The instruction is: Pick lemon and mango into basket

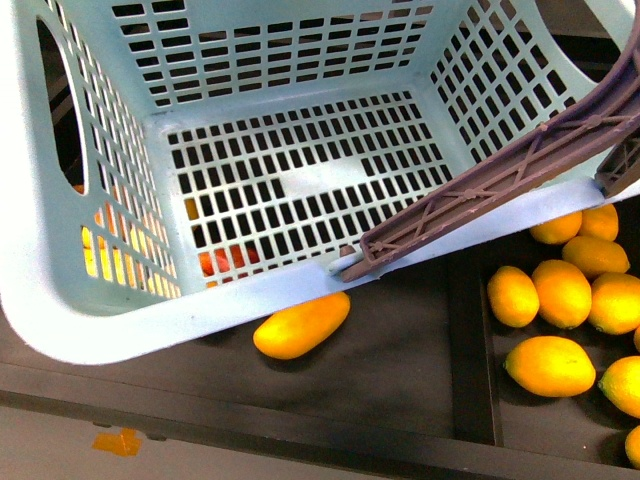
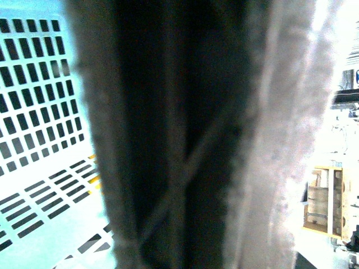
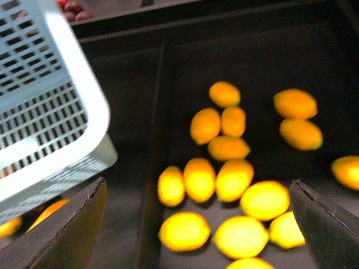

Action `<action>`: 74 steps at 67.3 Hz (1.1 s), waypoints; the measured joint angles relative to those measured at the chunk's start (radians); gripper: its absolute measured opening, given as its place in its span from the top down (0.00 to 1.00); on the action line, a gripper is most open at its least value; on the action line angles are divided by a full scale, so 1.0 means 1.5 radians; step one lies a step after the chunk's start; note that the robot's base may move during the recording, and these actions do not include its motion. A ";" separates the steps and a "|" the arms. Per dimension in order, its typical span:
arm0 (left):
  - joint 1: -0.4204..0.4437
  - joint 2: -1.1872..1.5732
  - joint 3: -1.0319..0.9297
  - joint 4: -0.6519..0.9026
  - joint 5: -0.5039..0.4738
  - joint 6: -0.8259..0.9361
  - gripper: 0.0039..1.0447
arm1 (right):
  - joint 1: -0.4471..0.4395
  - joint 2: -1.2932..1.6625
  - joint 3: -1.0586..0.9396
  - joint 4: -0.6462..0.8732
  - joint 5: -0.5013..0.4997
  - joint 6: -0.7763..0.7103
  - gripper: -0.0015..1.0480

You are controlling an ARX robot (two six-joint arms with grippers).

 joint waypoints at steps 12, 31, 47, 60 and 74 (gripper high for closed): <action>0.000 0.000 0.000 0.000 -0.003 0.002 0.86 | -0.083 0.363 0.141 0.189 -0.011 -0.160 0.08; 0.000 0.000 0.000 0.000 -0.004 0.002 0.86 | -0.125 0.799 0.395 0.085 -0.026 -0.550 0.08; 0.000 0.000 0.000 0.000 -0.002 0.002 0.86 | -0.138 0.975 0.575 -0.083 -0.014 -0.825 0.08; 0.001 0.000 0.000 0.000 -0.008 0.002 0.86 | -0.136 1.058 0.642 -0.157 0.007 -0.946 0.08; 0.001 0.000 0.000 0.000 -0.003 0.002 0.86 | -0.120 1.098 0.670 -0.175 0.007 -1.002 0.08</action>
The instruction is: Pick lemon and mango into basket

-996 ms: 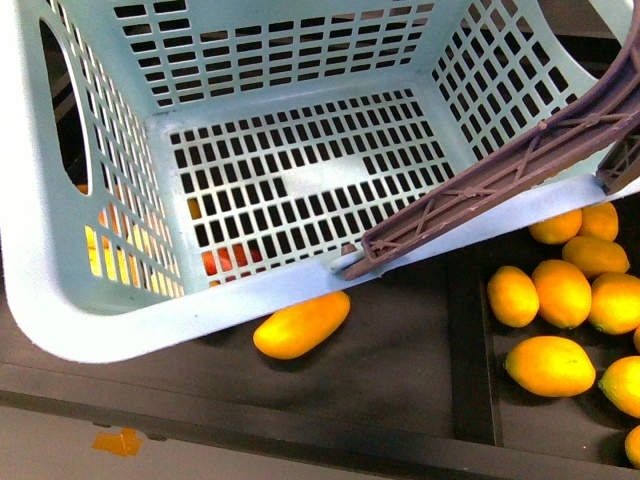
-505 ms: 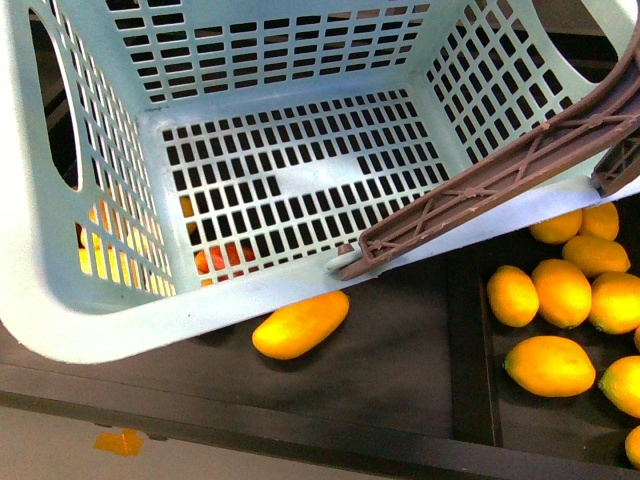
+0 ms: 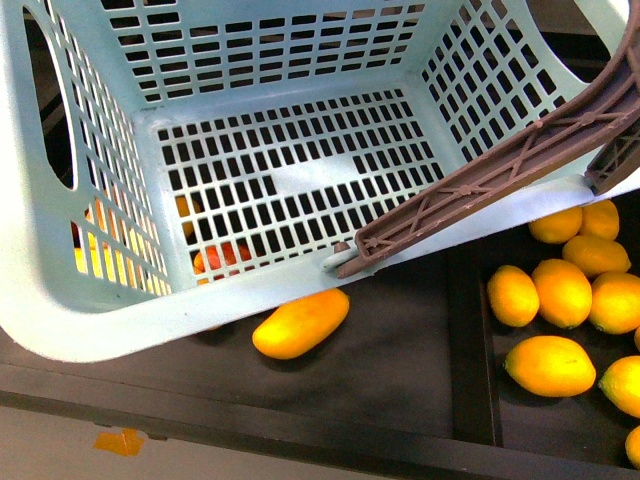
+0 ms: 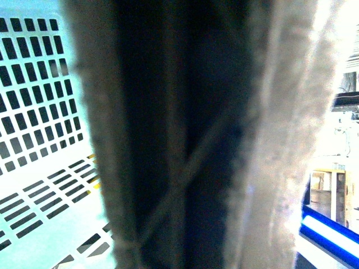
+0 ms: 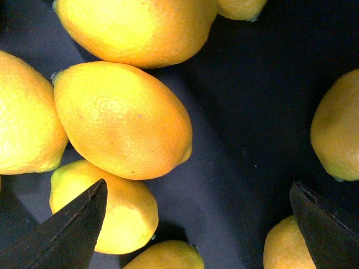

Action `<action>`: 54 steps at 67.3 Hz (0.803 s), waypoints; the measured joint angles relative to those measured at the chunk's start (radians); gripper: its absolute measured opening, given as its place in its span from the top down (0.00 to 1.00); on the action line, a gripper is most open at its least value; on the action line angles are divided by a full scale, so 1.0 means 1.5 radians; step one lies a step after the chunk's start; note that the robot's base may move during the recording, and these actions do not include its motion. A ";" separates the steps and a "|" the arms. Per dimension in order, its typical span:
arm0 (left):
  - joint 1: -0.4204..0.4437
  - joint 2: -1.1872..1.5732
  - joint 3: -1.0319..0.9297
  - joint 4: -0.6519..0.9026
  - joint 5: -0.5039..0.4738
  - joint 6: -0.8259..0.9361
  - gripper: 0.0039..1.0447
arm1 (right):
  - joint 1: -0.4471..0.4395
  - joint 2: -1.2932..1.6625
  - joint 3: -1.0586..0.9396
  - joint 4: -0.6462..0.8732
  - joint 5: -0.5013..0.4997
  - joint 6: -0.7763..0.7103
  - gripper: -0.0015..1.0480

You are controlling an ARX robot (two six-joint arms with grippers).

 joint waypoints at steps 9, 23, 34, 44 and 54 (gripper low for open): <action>0.000 0.000 0.000 0.000 0.000 0.000 0.86 | 0.012 0.018 0.002 -0.002 -0.003 -0.011 0.08; 0.000 0.000 0.000 0.000 -0.001 0.000 0.86 | 0.033 0.051 0.010 0.011 -0.004 -0.014 0.08; 0.000 0.000 0.000 0.000 0.000 0.000 0.86 | 0.045 0.074 0.020 0.019 -0.003 -0.010 0.08; 0.000 0.000 0.000 0.000 0.000 0.000 0.86 | 0.057 0.093 0.032 0.036 0.000 0.000 0.08; 0.000 0.000 0.000 0.000 0.000 0.000 0.86 | 0.064 0.104 0.043 0.040 0.002 0.011 0.08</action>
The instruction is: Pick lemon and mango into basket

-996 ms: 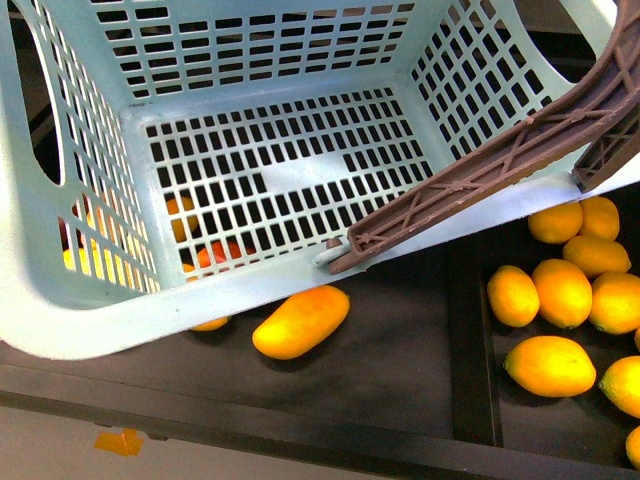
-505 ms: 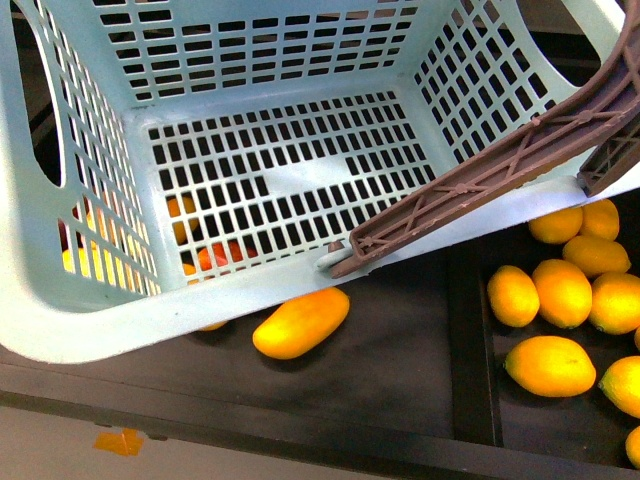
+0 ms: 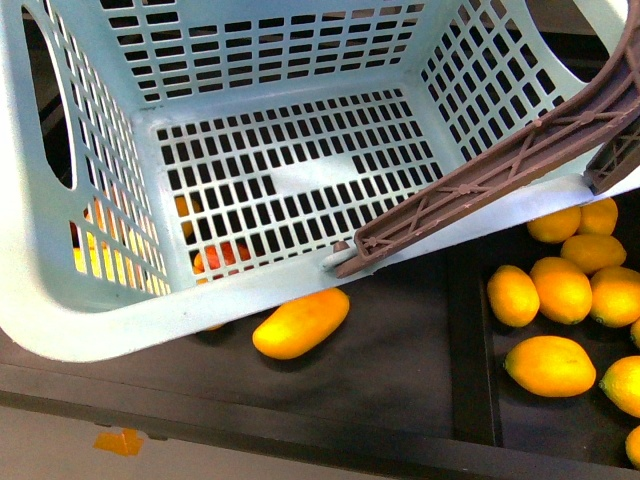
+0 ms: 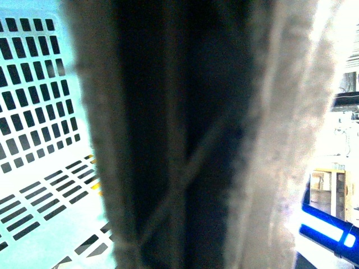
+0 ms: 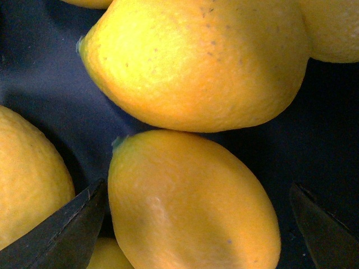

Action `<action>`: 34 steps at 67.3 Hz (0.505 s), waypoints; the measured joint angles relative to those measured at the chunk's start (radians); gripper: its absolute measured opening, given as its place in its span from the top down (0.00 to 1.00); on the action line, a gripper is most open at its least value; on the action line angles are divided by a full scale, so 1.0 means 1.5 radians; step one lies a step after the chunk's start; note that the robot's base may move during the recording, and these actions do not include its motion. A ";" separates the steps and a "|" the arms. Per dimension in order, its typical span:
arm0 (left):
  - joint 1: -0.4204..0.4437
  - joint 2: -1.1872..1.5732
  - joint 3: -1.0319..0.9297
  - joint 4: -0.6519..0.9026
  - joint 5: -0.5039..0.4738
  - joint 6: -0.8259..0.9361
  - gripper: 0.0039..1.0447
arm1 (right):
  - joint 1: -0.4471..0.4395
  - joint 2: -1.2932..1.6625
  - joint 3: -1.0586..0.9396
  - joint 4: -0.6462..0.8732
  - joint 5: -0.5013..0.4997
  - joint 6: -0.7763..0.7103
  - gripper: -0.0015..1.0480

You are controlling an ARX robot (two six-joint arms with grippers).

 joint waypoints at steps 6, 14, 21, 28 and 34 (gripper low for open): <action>0.000 0.000 0.000 0.000 -0.001 0.000 0.86 | 0.000 0.001 0.002 -0.001 0.001 0.003 0.08; 0.000 0.000 0.000 0.000 -0.002 0.000 0.86 | -0.001 0.001 0.002 -0.004 0.003 0.006 0.08; 0.000 0.000 0.000 0.000 -0.001 0.000 0.86 | -0.002 0.001 0.002 -0.010 0.004 0.007 0.08; 0.000 0.000 0.000 0.000 0.000 0.000 0.86 | -0.004 0.002 0.002 -0.009 0.005 0.008 0.08; 0.000 0.000 0.000 0.000 0.000 0.000 0.86 | -0.005 0.003 0.002 -0.009 0.007 0.011 0.08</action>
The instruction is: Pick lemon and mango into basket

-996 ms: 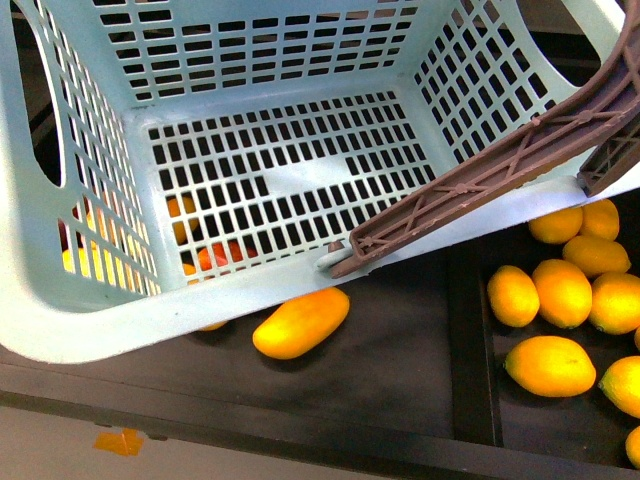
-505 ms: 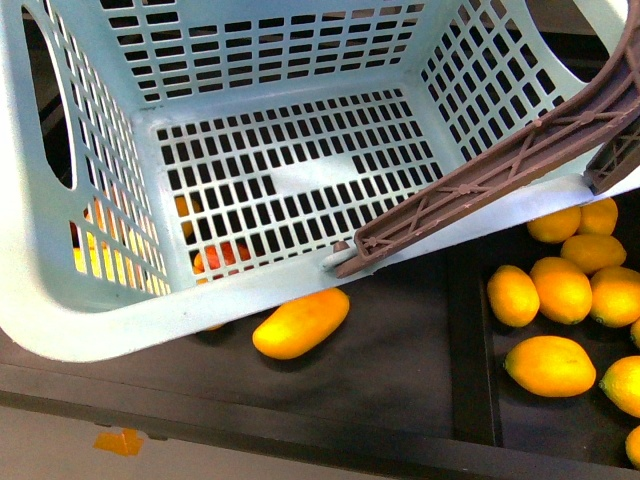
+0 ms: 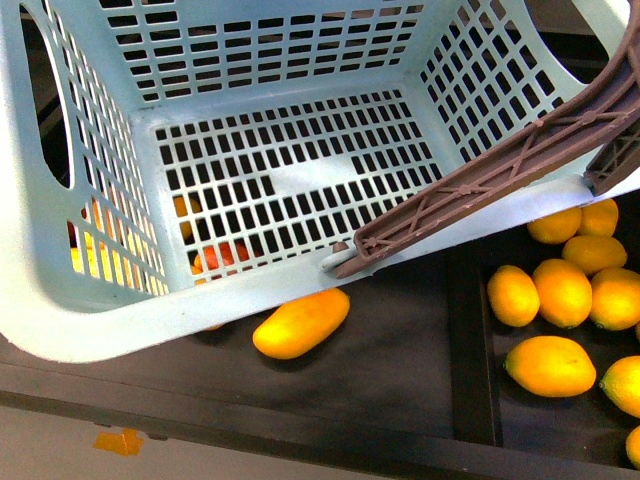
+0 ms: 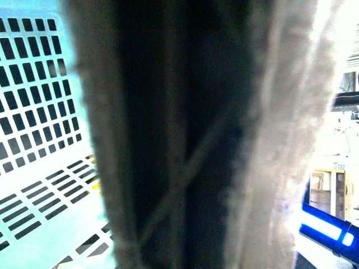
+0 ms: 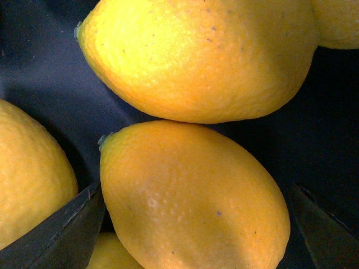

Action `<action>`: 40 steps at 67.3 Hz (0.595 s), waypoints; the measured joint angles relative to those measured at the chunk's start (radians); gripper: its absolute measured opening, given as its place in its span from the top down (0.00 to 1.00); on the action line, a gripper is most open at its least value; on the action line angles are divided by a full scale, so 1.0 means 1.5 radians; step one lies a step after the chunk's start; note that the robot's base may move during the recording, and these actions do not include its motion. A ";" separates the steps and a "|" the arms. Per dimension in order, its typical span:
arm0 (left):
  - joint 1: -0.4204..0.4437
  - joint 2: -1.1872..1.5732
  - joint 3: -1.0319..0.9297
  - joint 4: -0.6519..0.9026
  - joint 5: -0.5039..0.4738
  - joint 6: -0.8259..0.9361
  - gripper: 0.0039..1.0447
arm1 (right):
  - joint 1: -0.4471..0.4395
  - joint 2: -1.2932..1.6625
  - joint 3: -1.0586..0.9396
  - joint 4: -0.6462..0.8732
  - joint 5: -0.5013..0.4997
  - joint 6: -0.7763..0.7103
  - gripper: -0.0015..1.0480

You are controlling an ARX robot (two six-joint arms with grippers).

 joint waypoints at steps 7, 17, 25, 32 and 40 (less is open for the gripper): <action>0.000 0.000 0.000 0.000 0.000 0.000 0.86 | 0.000 0.002 0.000 -0.001 0.006 0.004 0.08; 0.000 0.000 0.000 0.000 0.000 0.000 0.86 | 0.000 0.003 -0.001 -0.001 0.012 0.005 0.08; 0.000 0.000 0.000 0.000 0.000 0.000 0.86 | -0.001 0.003 -0.003 0.000 0.015 0.007 0.08; 0.000 0.000 0.000 0.000 0.000 0.000 0.86 | -0.001 0.003 -0.009 0.003 0.015 0.010 0.13; 0.000 0.000 0.000 0.000 0.000 0.000 0.86 | -0.001 0.002 -0.014 0.007 0.015 0.011 0.24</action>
